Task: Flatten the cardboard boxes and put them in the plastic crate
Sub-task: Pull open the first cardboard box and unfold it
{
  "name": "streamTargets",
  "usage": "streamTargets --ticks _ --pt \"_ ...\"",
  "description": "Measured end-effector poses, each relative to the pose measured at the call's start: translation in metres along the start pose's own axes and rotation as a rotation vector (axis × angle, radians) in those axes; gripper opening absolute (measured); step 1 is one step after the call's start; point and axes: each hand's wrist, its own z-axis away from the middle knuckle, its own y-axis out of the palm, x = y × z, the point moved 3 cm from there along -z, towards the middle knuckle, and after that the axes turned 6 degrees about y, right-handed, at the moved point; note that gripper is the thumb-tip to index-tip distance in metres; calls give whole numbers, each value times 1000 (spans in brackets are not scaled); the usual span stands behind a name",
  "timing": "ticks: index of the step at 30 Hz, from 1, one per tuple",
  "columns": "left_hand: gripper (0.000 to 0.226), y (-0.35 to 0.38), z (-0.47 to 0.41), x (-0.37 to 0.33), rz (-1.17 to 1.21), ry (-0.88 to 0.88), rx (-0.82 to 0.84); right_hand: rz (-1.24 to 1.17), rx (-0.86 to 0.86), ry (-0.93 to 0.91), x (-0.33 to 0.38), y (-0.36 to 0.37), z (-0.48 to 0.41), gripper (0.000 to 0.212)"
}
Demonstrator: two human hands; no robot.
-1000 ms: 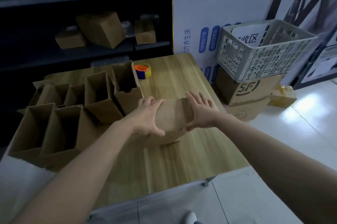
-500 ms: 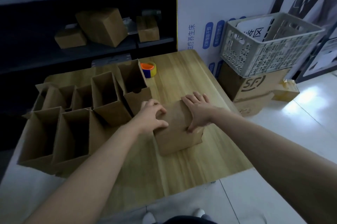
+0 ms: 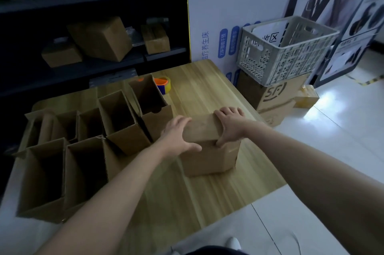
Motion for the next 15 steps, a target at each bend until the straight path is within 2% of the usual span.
streamTargets --ticks 3,6,9,12,15 --pt "112 -3 3 10 309 -71 -2 -152 132 93 -8 -11 -3 112" --pt "118 2 6 17 515 -86 88 -422 393 140 -19 -11 -2 100" --pt "117 6 7 23 713 -126 135 -706 644 97 -21 -2 1 76" --pt "103 10 5 25 880 -139 156 -814 719 96 -23 6 2 68" --pt "104 14 3 29 893 -180 133 -834 679 105 -25 8 2 72"
